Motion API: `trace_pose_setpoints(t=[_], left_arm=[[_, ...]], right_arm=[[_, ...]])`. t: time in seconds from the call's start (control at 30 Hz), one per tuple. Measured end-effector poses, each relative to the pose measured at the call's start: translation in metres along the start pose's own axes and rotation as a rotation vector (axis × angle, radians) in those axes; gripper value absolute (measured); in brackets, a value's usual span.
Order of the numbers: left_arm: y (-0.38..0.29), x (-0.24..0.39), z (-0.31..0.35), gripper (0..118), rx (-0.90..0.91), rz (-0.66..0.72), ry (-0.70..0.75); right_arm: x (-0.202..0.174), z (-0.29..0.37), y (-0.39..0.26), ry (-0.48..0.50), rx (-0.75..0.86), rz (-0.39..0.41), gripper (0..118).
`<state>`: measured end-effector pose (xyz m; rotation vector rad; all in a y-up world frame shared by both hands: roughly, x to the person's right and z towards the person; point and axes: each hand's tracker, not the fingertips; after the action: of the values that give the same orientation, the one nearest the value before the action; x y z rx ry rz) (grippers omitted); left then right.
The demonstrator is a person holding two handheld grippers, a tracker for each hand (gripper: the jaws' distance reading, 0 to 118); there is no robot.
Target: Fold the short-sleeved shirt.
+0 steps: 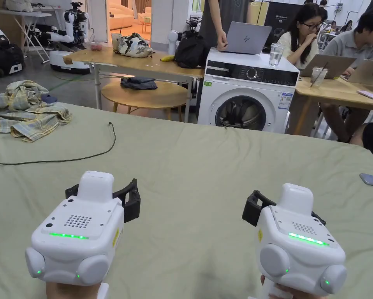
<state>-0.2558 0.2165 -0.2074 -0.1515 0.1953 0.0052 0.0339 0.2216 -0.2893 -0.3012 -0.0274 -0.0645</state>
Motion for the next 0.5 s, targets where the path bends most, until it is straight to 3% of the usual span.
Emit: trace_pose_setpoints(t=[0.4, 0.5], left_arm=[[-0.003, -0.001, -0.001, 68, -0.022, 0.017, -0.005], [-0.004, -0.002, -0.001, 67, -0.023, 0.014, -0.006]], right_arm=[[-0.013, 0.012, -0.004, 0.026, 0.031, 0.086, 82], [-0.014, 0.018, -0.001, 0.052, 0.032, 0.073, 82]])
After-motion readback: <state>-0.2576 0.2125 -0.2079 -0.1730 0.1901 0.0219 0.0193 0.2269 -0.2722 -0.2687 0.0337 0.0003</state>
